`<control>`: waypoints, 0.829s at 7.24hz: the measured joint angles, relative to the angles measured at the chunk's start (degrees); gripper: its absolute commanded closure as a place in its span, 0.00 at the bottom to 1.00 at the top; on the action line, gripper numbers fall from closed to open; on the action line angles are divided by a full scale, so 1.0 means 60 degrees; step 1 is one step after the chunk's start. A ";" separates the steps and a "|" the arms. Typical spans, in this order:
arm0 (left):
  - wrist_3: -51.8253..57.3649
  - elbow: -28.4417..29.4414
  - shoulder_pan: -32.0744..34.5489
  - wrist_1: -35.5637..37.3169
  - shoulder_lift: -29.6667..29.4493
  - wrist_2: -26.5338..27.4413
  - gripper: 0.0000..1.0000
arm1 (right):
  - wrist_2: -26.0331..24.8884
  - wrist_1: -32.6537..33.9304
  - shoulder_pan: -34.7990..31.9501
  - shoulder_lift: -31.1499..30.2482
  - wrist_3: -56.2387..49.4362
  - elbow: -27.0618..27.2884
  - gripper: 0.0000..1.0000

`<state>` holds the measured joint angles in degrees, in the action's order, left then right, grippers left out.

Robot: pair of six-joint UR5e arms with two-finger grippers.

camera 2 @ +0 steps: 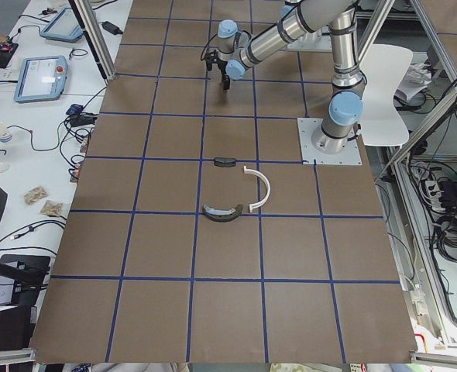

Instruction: Place bearing gear from tray to pile

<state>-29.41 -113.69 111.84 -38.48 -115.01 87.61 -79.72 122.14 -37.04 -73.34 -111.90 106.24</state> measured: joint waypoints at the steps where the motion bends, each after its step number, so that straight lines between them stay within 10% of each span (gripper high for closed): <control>1: -0.0002 0.0000 0.0043 0.0003 -0.0002 0.0013 1.00 | -0.0253 0.0034 0.0127 0.0577 -0.0669 -0.0417 0.00; 6: 0.0781 0.0616 -0.0335 -0.0532 0.0420 0.0498 1.00 | -0.1512 -0.0372 0.0225 0.1781 -0.2796 -0.1485 0.00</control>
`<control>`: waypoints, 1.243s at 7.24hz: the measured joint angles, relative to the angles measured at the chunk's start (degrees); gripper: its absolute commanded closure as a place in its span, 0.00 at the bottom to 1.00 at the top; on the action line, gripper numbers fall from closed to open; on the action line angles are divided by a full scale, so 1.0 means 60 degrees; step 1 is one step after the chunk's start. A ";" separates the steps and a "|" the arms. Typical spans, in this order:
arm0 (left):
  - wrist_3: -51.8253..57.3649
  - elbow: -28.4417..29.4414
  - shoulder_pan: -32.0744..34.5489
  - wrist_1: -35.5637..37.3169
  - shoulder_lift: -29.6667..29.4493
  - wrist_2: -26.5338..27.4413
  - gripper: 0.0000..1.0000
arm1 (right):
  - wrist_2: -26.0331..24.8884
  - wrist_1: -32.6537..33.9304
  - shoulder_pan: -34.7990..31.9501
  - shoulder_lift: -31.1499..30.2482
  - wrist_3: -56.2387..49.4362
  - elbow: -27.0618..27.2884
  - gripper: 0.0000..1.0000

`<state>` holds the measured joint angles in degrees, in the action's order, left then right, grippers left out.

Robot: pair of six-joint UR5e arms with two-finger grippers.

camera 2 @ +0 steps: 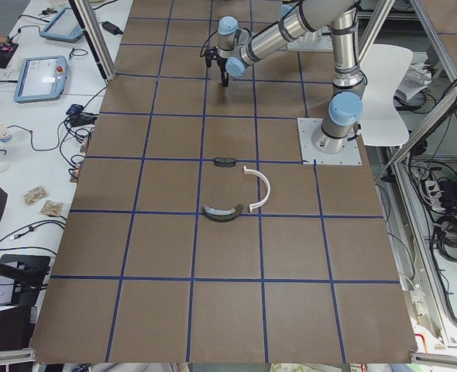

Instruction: Place bearing gear from tray to pile

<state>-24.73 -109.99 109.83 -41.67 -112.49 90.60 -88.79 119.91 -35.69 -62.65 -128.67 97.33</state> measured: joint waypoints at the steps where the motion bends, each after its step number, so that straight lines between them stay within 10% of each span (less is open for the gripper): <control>1: 0.0935 0.0188 -0.0562 -0.0536 0.0190 0.0210 1.00 | 0.0123 -0.0035 0.0000 0.0027 -0.0254 0.0215 0.00; 7: 0.8878 -0.0163 -0.6433 -0.1589 0.0974 0.0417 1.00 | 0.0245 0.0082 -0.0086 0.0224 -0.0384 0.0437 0.07; 9: 1.0439 -0.0158 -0.7776 -0.1397 0.0704 0.0302 1.00 | 0.0219 0.0096 -0.0099 0.0385 -0.0348 0.0395 0.72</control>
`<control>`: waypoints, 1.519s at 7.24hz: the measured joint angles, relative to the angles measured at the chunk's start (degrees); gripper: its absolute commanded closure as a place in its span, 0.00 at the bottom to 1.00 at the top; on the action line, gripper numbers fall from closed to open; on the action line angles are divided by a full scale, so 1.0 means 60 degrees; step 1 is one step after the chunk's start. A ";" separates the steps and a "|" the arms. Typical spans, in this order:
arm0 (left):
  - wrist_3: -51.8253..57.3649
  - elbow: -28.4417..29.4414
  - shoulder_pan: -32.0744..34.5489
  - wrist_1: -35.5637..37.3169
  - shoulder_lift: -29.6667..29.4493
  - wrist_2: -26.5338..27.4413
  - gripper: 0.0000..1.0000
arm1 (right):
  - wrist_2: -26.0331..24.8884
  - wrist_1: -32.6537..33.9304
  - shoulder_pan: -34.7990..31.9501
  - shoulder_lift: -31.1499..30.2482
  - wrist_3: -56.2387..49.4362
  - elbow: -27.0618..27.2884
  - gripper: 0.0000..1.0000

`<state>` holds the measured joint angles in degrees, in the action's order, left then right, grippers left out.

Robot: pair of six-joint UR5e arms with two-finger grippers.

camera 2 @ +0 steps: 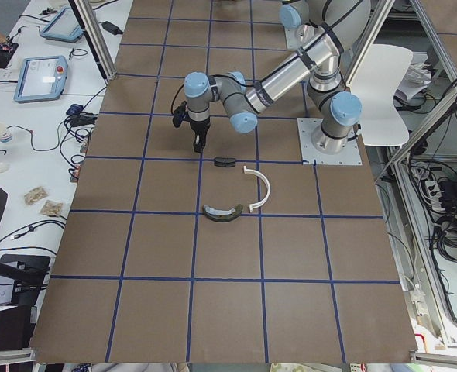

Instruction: Place bearing gear from tray to pile

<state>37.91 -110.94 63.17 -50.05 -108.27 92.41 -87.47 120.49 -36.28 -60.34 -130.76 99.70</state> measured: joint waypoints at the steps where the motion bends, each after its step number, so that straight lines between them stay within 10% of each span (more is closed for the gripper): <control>1: 0.0217 0.0009 -0.0237 0.0049 -0.0057 -0.0006 0.58 | -0.0058 -0.0028 -0.0001 -0.0003 0.0052 -0.0008 1.00; 2: 0.0298 0.0009 -0.0329 0.0069 -0.0080 0.0004 0.01 | -0.0096 -0.0065 -0.0002 -0.0014 0.0135 -0.0003 1.00; 7: 0.0050 0.0037 -0.0057 -0.0284 0.0226 -0.0116 0.00 | -0.0251 -0.0285 -0.0052 -0.0713 0.0234 -0.0079 1.00; 11: -0.3192 0.1446 0.2217 -0.3465 0.1587 -0.0561 0.00 | -0.0263 -0.1428 -0.1137 -0.1775 0.1921 -0.0086 1.00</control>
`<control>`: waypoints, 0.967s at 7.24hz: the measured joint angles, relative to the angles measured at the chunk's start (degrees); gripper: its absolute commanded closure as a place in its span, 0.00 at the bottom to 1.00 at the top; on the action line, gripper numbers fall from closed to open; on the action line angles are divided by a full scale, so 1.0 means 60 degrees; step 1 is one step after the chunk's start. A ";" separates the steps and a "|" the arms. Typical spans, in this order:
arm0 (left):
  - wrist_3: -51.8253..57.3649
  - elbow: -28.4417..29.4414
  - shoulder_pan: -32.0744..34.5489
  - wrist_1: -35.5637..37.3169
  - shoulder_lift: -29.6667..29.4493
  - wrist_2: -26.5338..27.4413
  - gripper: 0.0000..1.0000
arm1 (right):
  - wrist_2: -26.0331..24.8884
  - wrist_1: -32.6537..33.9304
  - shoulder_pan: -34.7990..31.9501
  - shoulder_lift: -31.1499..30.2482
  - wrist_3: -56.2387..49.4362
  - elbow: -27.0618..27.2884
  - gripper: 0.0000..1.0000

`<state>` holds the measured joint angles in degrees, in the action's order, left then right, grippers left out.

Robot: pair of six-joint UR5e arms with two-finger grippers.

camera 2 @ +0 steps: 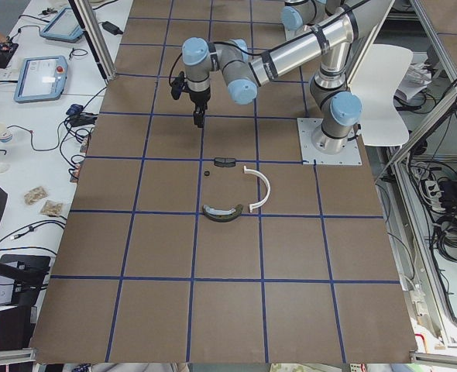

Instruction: Place bearing gear from tray to pile

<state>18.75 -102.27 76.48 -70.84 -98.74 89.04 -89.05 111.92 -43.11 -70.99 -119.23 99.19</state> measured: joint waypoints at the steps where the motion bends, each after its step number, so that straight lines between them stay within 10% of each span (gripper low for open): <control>1: -0.1040 0.0530 0.0542 -0.0883 0.0235 -0.0022 0.00 | 0.0190 -0.0263 -0.0715 -0.0075 0.0998 0.0021 1.00; 7: -0.2539 0.1225 0.2518 -0.1966 0.1505 -0.0145 0.00 | 0.2955 0.0057 -0.6067 -0.0025 0.9061 0.0475 1.00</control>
<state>3.52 -94.92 91.59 -82.64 -89.72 88.17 -71.32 112.26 -79.51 -71.14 -64.87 102.03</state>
